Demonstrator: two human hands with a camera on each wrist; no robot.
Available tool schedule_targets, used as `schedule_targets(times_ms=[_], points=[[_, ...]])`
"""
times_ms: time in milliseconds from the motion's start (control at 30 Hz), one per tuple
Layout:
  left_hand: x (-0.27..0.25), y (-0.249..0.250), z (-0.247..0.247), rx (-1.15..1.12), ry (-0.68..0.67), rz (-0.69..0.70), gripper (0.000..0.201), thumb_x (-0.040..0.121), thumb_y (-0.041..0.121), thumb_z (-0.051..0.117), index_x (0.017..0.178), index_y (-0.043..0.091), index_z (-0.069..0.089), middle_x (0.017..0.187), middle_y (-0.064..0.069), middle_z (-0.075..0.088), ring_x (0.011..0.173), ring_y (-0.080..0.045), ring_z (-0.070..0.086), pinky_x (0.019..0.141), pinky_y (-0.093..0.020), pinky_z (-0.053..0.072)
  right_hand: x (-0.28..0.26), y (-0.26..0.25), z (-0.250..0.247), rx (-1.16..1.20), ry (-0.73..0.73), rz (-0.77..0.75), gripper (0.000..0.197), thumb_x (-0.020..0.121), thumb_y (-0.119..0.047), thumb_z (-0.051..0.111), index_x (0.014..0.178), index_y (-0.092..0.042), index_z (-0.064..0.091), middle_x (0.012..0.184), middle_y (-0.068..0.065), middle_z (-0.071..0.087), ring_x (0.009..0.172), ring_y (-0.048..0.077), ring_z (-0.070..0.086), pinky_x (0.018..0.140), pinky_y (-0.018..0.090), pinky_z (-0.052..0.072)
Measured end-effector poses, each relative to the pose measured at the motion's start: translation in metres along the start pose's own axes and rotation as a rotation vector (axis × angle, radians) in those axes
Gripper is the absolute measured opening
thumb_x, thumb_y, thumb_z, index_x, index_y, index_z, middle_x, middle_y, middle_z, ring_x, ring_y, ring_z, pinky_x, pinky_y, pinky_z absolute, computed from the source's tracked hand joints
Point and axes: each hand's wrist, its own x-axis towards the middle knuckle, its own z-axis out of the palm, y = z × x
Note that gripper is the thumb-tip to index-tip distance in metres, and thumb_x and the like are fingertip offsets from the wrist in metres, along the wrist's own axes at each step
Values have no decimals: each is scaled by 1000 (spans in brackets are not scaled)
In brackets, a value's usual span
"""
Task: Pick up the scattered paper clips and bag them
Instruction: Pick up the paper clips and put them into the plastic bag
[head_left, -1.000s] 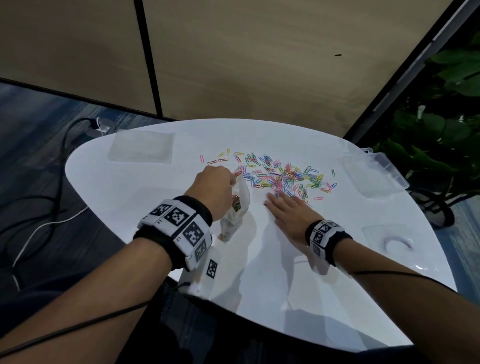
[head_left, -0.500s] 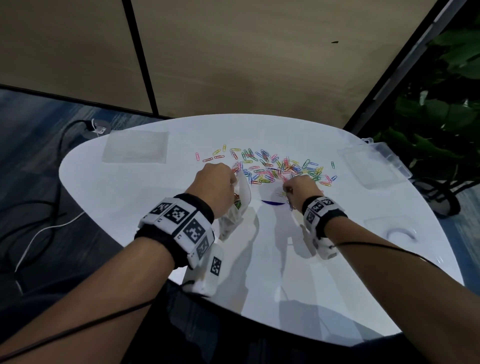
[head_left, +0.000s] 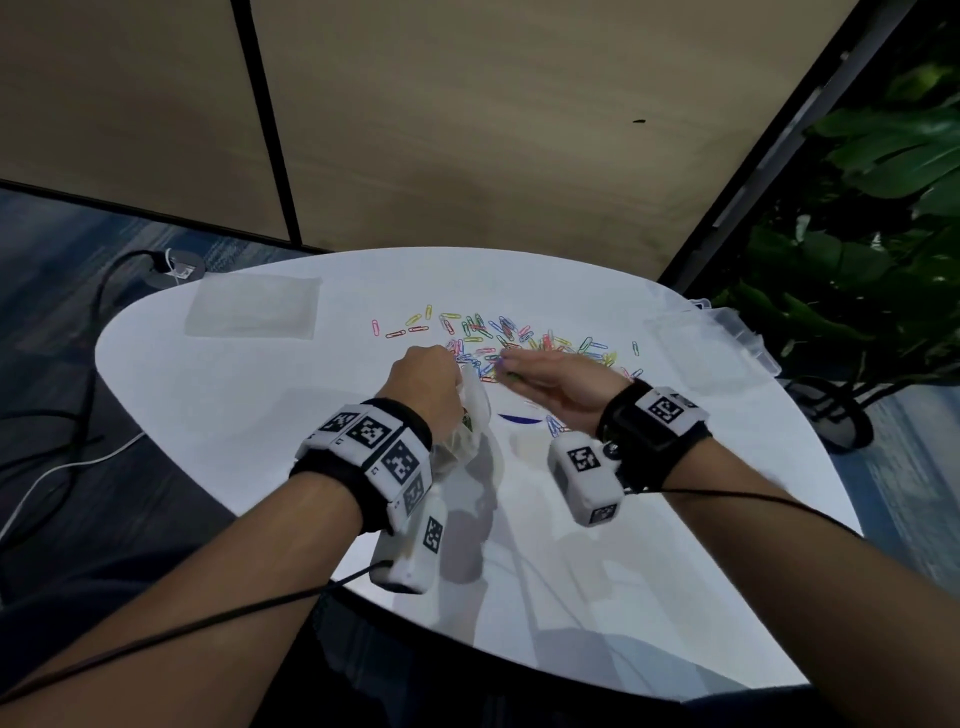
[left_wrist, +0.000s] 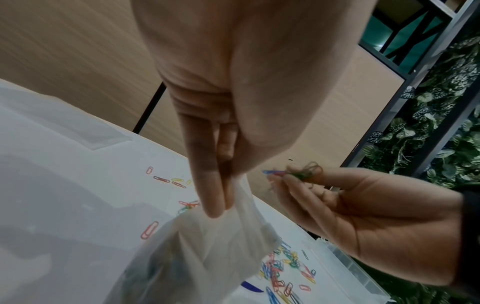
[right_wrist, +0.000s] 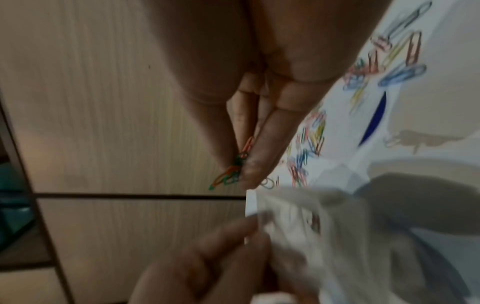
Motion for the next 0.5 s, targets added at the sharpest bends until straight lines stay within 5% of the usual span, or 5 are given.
schedule_targets(times_ms=[133,233,400,500], points=[[-2,6,4,-2,11,7,23,92,12,57,109,10,73,113,-12,68,103,-32,65,86,-34,55,-4,22,30,-110,18,58,9,89,7,60,93,7,68,91,16,73,82,21,72,75,23,60],[-2,7,3,-15,7,2,22,91,12,59,107,11,74,109,-13,68,97,-32,66,80,-32,55,-2,29,38,-272,131,-3,20,87,12,58,76,1,70,79,14,71,71,19,69,70,23,61],[-2,6,1,-65,14,6,23,89,8,57,100,14,77,108,-14,69,97,-33,66,80,-33,56,3,39,44,-743,202,-90,16,79,3,65,77,-9,76,71,14,72,65,24,66,78,37,61],[-1,4,1,-61,11,22,25,90,8,56,99,15,78,106,-13,69,96,-33,65,79,-34,56,1,35,47,-1090,239,-227,19,87,-6,60,83,-13,77,67,1,68,62,15,63,60,16,52]])
